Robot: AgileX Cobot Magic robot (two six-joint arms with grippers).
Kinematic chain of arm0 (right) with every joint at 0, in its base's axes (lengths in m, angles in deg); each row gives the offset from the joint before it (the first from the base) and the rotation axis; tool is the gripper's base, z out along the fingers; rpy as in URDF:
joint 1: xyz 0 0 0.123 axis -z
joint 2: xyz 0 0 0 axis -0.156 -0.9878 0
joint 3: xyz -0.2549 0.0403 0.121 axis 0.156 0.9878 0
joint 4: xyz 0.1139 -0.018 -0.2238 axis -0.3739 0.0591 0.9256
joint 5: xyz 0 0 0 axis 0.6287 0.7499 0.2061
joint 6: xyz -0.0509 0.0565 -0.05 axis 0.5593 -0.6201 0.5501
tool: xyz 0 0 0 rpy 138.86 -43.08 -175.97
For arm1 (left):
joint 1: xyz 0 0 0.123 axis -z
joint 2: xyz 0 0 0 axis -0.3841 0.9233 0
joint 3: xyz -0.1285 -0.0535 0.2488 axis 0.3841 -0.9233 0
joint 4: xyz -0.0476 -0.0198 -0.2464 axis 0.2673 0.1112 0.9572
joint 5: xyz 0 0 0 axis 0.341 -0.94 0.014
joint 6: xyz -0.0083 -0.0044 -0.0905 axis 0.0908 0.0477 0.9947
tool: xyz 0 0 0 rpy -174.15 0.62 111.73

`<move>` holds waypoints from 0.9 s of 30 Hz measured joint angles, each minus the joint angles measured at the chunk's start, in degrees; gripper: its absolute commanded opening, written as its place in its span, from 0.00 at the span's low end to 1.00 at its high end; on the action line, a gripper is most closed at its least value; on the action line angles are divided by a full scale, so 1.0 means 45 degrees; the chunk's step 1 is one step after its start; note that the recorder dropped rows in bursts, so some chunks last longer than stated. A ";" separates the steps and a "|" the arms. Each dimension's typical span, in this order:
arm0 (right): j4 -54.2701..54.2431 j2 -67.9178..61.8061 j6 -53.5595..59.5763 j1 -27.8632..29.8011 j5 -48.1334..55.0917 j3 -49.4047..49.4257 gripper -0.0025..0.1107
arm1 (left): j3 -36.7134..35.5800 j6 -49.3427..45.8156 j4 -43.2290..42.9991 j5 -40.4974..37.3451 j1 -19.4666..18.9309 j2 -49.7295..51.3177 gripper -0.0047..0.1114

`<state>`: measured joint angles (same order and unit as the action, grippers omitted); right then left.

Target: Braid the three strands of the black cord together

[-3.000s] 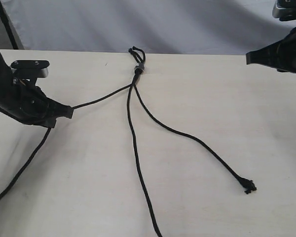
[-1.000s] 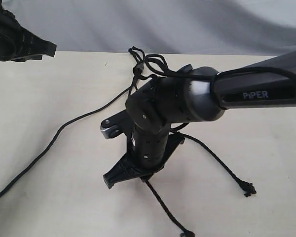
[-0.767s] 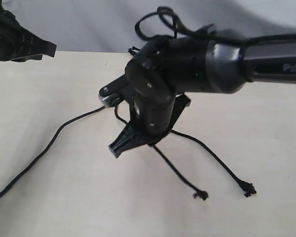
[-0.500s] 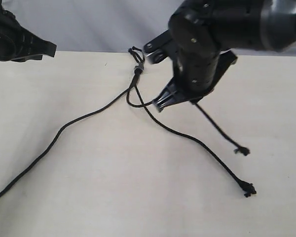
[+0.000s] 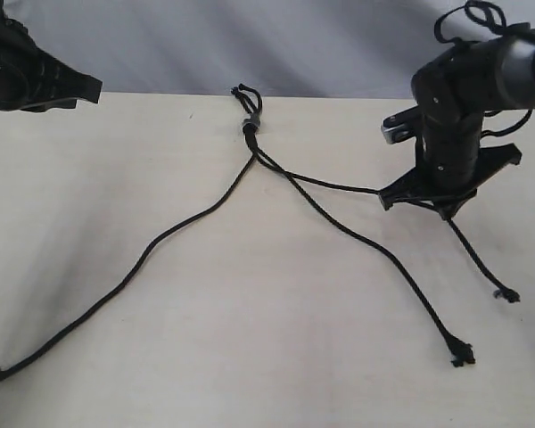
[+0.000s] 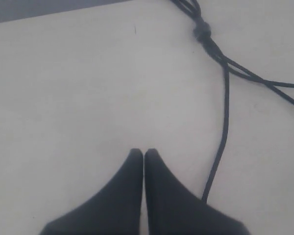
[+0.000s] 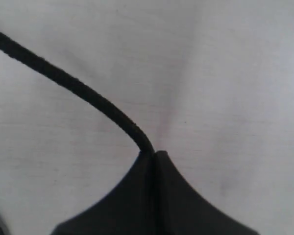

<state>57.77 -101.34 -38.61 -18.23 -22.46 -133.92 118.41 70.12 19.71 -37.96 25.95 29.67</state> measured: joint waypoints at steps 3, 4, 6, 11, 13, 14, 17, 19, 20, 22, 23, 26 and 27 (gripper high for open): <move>-0.1322 -0.0403 0.1056 -0.0001 0.0000 0.0074 0.02 | 0.0000 0.0000 0.0000 0.0000 0.0000 0.0000 0.05; -0.1904 -0.0403 0.1468 -0.0054 0.0062 0.0162 0.02 | 0.0000 0.0000 0.0000 0.0000 0.0000 0.0000 0.05; -0.2566 -0.0403 0.1936 -0.0343 0.0063 0.0453 0.02 | 0.0000 0.0000 0.0000 0.0000 0.0000 0.0000 0.05; -0.4457 0.0098 0.3453 -0.2684 -0.0105 0.1614 0.02 | 0.0000 -0.0025 0.0000 0.0000 0.0000 0.0000 0.05; -0.5295 0.0212 0.4365 -0.4041 -0.0079 0.1661 0.02 | 0.0000 -0.0025 0.0000 0.0000 0.0000 0.0000 0.05; -0.5507 0.0250 0.4631 -0.4616 -0.0118 0.1661 0.02 | 0.0000 -0.0025 0.0000 0.0000 0.0000 0.0000 0.05; -0.5745 0.0470 0.4953 -0.5901 -0.0185 0.1550 0.02 | 0.0000 -0.0025 0.0000 0.0000 0.0000 0.0024 0.05; -0.5768 0.0776 0.4953 -0.6272 -0.0210 0.1445 0.02 | 0.0000 -0.0025 0.0000 0.0000 0.0000 0.0084 0.05; -0.5659 0.1075 0.4953 -0.6302 -0.0210 0.1341 0.02 | 0.0000 -0.0025 0.0000 0.0000 0.0000 0.0136 0.05; -0.5507 0.1788 0.4909 -0.6109 -0.0411 0.1162 0.02 | 0.0000 -0.0025 0.0000 0.0000 0.0000 0.0267 0.05; -0.5365 0.2214 0.4875 -0.5889 -0.0568 0.1090 0.02 | 0.0000 -0.0051 0.0000 0.0020 0.0000 0.0295 0.05; -0.5229 0.3278 0.4633 -0.4942 -0.0746 0.1037 0.02 | 0.0000 -0.0051 0.0000 0.0020 0.0000 0.0380 0.05; -0.5223 0.3523 0.4544 -0.4532 -0.0811 0.1037 0.02 | 0.0000 -0.0051 0.0040 0.0020 0.0000 0.0380 0.05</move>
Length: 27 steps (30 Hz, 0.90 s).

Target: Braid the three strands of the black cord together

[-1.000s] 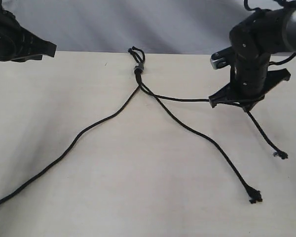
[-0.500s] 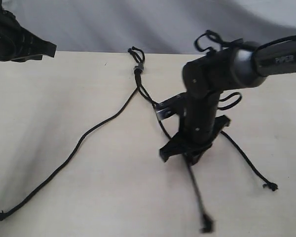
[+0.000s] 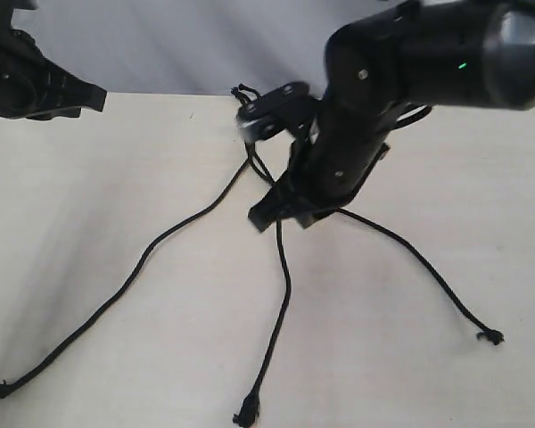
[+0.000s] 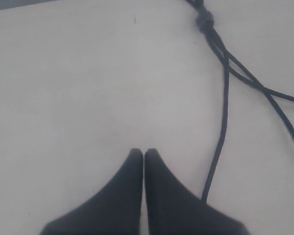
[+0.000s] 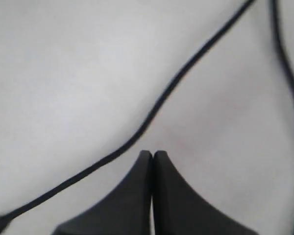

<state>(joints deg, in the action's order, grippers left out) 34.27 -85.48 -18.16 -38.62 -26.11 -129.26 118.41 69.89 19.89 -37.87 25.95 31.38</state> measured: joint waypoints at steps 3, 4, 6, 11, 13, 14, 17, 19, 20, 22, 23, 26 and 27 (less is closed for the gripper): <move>0.0081 0.0326 -0.0371 0.1215 -0.0261 0.0000 0.02 | 0.0000 -0.0094 0.0518 -0.0196 0.0000 0.0000 0.05; 0.0105 0.0347 -0.0512 0.1647 -0.0374 0.0000 0.02 | 0.0000 -0.0235 0.0736 -0.0319 0.0000 0.0000 0.05; 0.0153 0.0320 -0.0696 0.2379 -0.0540 0.0000 0.02 | 0.0000 -0.0585 0.1067 -0.0567 0.0184 0.0000 0.05; 0.0213 -0.0169 -0.0905 0.3917 -0.0719 0.0000 0.02 | 0.0000 -0.1741 0.2561 -0.1104 0.1626 0.0059 0.06; 0.0213 -0.0441 -0.0931 0.4353 -0.0740 0.0000 0.02 | 0.0000 -0.2139 0.2929 -0.1131 0.2633 0.0224 0.10; 0.0213 -0.0532 -0.0931 0.4505 -0.0769 0.0000 0.02 | 0.0000 -0.2243 0.3027 -0.1060 0.3183 0.0369 0.15; 0.0213 -0.0677 -0.0857 0.4972 -0.0857 0.0000 0.02 | 0.0011 -0.2418 0.3186 -0.0689 0.4701 0.0999 0.37; 0.0213 -0.0685 -0.0729 0.5175 -0.1107 0.0117 0.02 | 0.0031 -0.2450 0.3235 -0.0598 0.5559 0.1566 0.48; 0.0213 -0.0685 -0.0594 0.5240 -0.1263 0.0236 0.02 | 0.0057 -0.2450 0.3246 -0.0571 0.5973 0.1834 0.50; 0.0318 -0.0581 -0.0349 0.5302 -0.1767 0.0723 0.02 | 0.0116 -0.2370 0.3266 -0.0505 0.6660 0.2271 0.50; 0.0321 -0.0537 -0.0259 0.5323 -0.2074 0.1018 0.02 | 0.0140 -0.2309 0.3275 -0.0401 0.6933 0.2484 0.50; 0.0321 -0.0326 -0.0117 0.5323 -0.2910 0.1544 0.02 | 0.0171 -0.1915 0.3296 -0.0109 0.7549 0.3103 0.49; 0.0321 -0.0211 -0.0113 0.5323 -0.3037 0.1577 0.02 | 0.0227 -0.1803 0.3296 -0.0045 0.7675 0.3291 0.49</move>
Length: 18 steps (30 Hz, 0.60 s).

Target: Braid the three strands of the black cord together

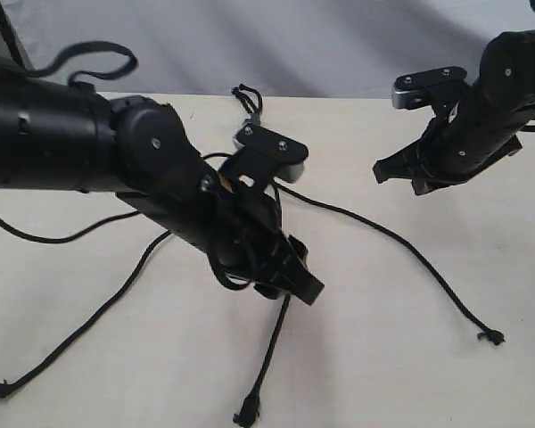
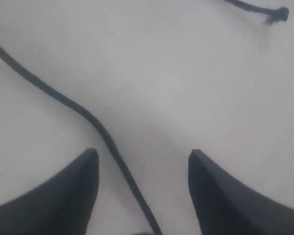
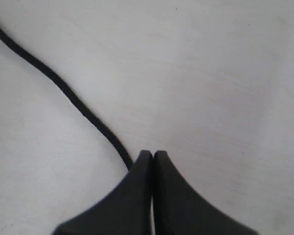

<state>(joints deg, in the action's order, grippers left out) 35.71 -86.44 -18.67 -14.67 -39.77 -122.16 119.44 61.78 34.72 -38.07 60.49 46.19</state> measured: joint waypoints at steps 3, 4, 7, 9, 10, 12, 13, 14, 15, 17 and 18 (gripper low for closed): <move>0.0019 0.0375 0.0034 0.0000 -0.0123 0.0000 0.02 | 0.0309 0.0335 -0.0059 0.0018 0.0356 0.0762 0.49; 0.0019 0.0509 0.0034 0.0000 -0.0123 0.0000 0.02 | 0.0430 0.0488 -0.0157 0.0018 0.0471 0.0972 0.49; 0.0019 0.0742 0.0034 0.0000 -0.0123 0.0000 0.02 | 0.0992 0.1346 -0.0981 -0.0190 0.0607 0.1736 0.49; 0.0019 0.0774 0.0034 0.0000 -0.0100 0.0000 0.02 | 0.1448 0.2397 -0.2139 -0.0433 0.0636 0.2245 0.47; 0.0019 0.0795 0.0034 0.0000 -0.0100 0.0000 0.02 | 0.1664 0.3055 -0.2885 -0.0551 0.0636 0.2481 0.47; 0.0019 0.0795 0.0034 0.0000 -0.0100 0.0000 0.02 | 0.2007 0.4319 -0.4310 -0.0814 0.0636 0.2864 0.47; 0.0019 0.0795 0.0034 0.0000 -0.0073 0.0000 0.02 | 0.2158 0.4985 -0.5023 -0.0939 0.0636 0.3040 0.47; 0.0019 0.0795 0.0034 0.0000 -0.0072 0.0000 0.02 | 0.2250 0.5527 -0.5618 -0.0981 0.0636 0.3225 0.47; 0.0019 0.0795 0.0034 0.0000 -0.0072 0.0000 0.02 | 0.2313 0.5872 -0.6012 -0.0992 0.0636 0.3332 0.47; 0.0019 0.0795 0.0034 0.0000 -0.0072 0.0000 0.02 | 0.2346 0.6286 -0.6348 -0.0992 0.0636 0.3566 0.47; 0.0019 0.0795 0.0034 0.0000 -0.0072 0.0000 0.02 | 0.2346 0.6350 -0.6377 -0.1014 0.0658 0.3635 0.47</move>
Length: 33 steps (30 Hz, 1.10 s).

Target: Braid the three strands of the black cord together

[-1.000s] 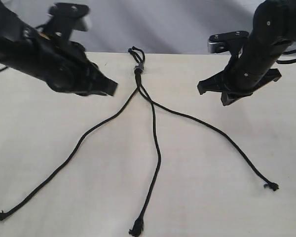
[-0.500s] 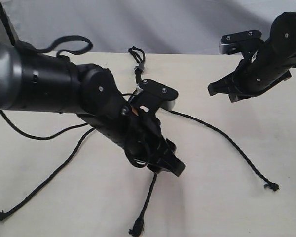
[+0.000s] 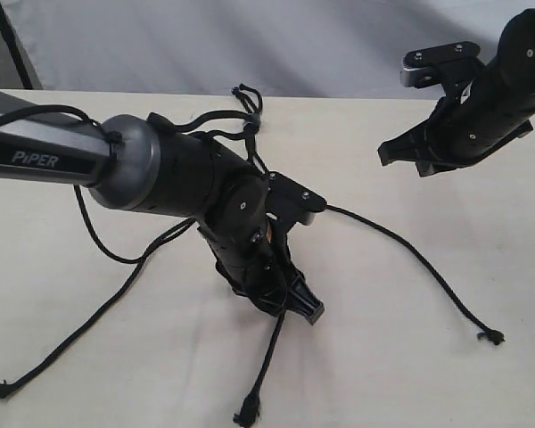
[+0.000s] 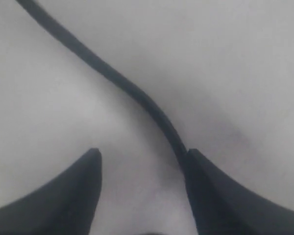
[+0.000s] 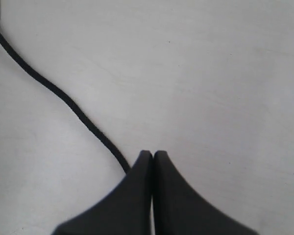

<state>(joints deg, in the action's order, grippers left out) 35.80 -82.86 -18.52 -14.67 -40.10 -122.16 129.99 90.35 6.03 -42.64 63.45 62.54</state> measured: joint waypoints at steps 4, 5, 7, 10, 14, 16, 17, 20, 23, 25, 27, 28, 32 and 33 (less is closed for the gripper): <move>-0.0025 0.0000 0.0000 0.0000 0.0000 0.0000 0.02 | 0.0078 0.0141 0.0026 0.0000 0.0139 0.0048 0.47; -0.0025 0.0000 0.0000 0.0000 0.0000 0.0000 0.02 | 0.0078 0.0174 0.0026 0.0028 0.0167 0.0048 0.47; -0.0025 0.0000 0.0000 0.0000 0.0000 0.0000 0.02 | 0.0078 0.0174 0.0026 0.0028 0.0167 0.0048 0.47; -0.0025 0.0000 0.0000 0.0000 0.0000 0.0000 0.02 | 0.0078 0.0196 0.0243 0.0028 0.0191 0.0059 0.47; -0.0025 0.0000 0.0000 0.0000 0.0000 0.0000 0.02 | 0.0078 0.0196 0.0759 0.0028 0.0191 0.0059 0.46; -0.0025 0.0000 0.0000 0.0000 0.0000 0.0000 0.02 | 0.0078 0.0196 0.0804 0.0028 0.0191 0.0103 0.43; -0.0025 0.0000 0.0000 0.0000 -0.0025 0.0000 0.02 | 0.0078 0.0196 0.0804 0.0028 0.0191 0.0138 0.39; -0.0025 0.0000 0.0000 0.0000 -0.0025 0.0000 0.02 | 0.0120 0.0113 0.0811 -0.0044 0.0191 0.0276 0.24; -0.0025 0.0000 0.0000 0.0000 -0.0048 0.0000 0.02 | 0.0214 -0.0096 0.0666 -0.0044 0.0191 0.0359 0.04; -0.0025 0.0000 0.0000 0.0000 -0.0072 0.0000 0.02 | 0.0241 -0.0250 0.0486 -0.0044 0.0191 0.0382 0.04; -0.0025 0.0000 0.0000 0.0000 -0.0072 0.0000 0.02 | 0.0322 -0.0375 0.0270 -0.0287 0.0191 0.0382 0.04; -0.0025 0.0000 0.0000 0.0000 -0.0072 0.0000 0.02 | 0.0390 -0.0405 0.0085 -0.0516 0.0191 0.0382 0.04; -0.0025 0.0000 0.0000 0.0000 -0.0072 0.0000 0.02 | 0.0768 -0.0126 -0.1459 -0.2040 0.0191 -0.0034 0.04; -0.0025 0.0000 0.0000 0.0000 -0.0072 0.0000 0.02 | 0.0852 0.0177 -0.2147 -0.2383 0.0191 -0.0275 0.04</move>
<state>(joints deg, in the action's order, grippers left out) 35.68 -82.86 -18.52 -14.67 -40.42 -122.16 133.83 91.15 -3.63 -53.36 64.31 61.31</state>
